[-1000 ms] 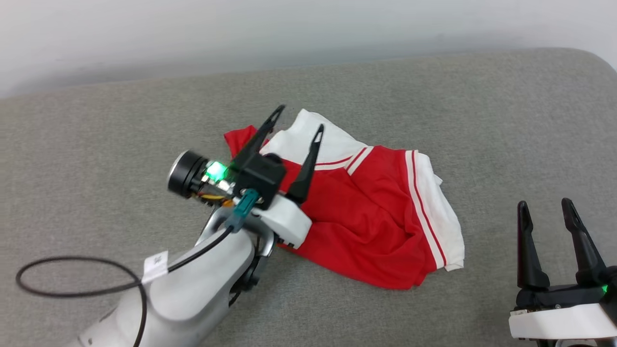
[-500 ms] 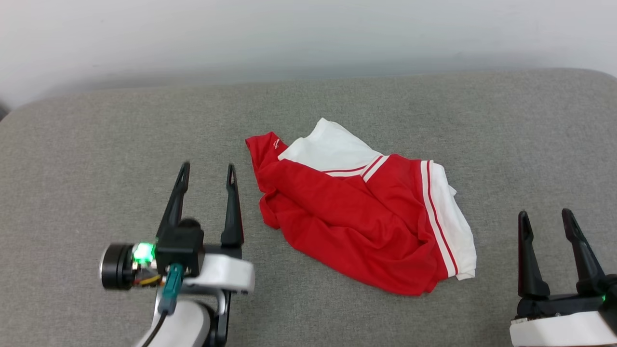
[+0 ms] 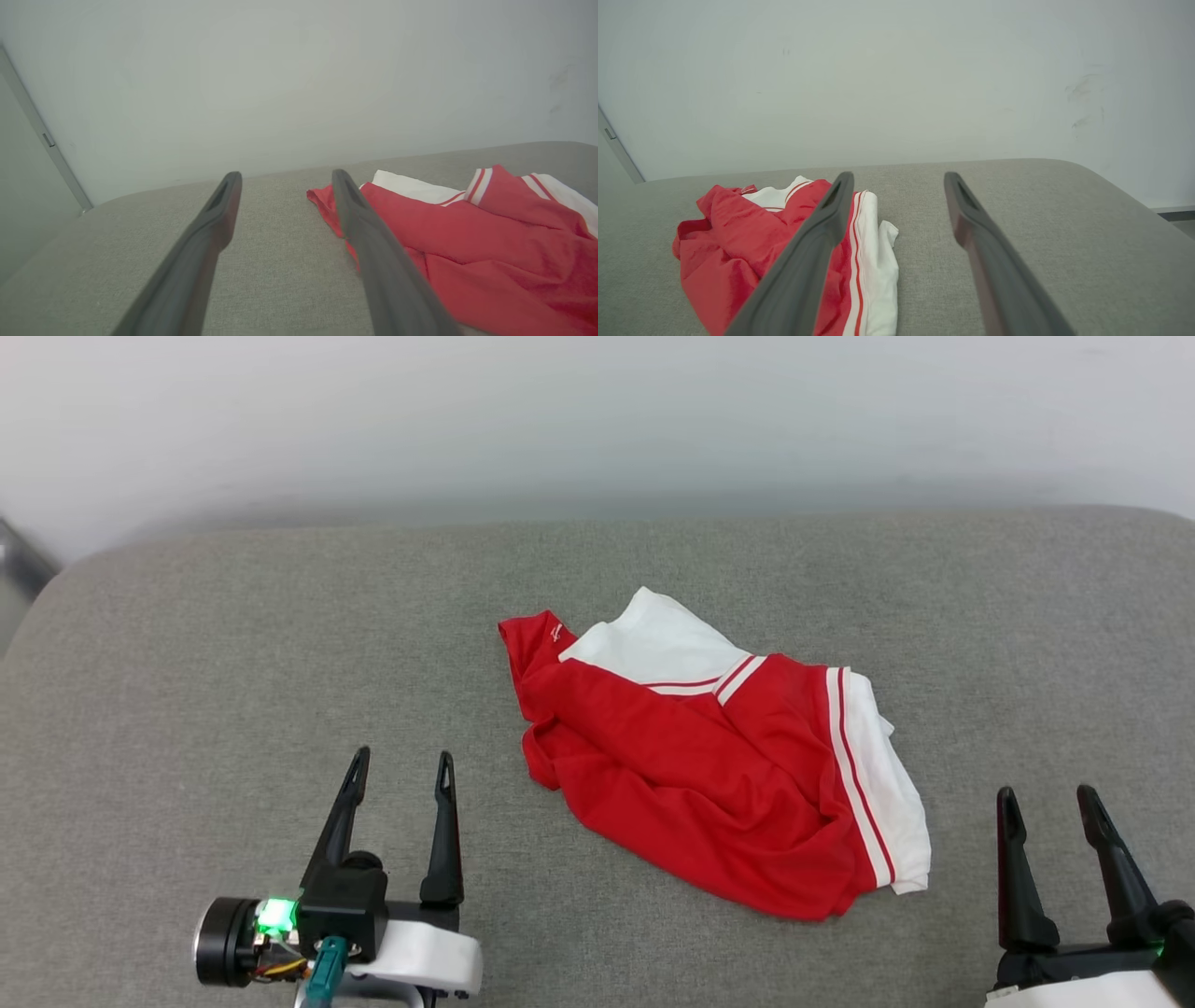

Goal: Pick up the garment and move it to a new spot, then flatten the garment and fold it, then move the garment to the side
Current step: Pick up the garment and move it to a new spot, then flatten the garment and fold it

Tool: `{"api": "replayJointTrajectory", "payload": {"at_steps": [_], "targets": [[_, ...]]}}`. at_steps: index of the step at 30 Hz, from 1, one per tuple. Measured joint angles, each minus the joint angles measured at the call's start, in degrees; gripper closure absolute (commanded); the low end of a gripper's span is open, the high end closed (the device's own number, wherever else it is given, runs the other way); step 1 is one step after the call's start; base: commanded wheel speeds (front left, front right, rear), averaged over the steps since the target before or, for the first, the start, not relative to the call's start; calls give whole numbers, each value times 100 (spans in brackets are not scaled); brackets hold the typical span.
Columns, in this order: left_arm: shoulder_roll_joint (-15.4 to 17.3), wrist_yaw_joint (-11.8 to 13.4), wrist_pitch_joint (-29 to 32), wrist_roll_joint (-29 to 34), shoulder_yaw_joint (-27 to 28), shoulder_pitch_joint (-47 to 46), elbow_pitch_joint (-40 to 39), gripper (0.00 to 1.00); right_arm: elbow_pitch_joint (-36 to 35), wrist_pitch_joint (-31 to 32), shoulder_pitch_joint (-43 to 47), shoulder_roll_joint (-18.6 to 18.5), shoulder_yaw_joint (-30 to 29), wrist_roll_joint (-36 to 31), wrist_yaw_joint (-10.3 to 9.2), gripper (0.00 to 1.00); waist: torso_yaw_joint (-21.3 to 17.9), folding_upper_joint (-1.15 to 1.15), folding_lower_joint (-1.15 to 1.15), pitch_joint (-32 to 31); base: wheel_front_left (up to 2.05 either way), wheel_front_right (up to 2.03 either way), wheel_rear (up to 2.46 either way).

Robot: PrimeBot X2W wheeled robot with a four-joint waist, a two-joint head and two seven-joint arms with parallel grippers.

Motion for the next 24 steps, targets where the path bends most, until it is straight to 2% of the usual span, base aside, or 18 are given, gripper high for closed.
{"api": "replayJointTrajectory", "payload": {"at_steps": [11,12,24], "targets": [[-447,-521,0,331,597,402,80,0,89,0,237,0,20,166,0,0,91,0,0,-231,0,0,0],[-532,-632,0,415,695,485,102,0,96,0,252,-1,16,194,0,0,105,0,0,-274,0,0,0],[-777,-893,0,621,1043,647,165,0,145,0,344,0,45,300,0,0,133,0,0,-366,0,0,0]]}}
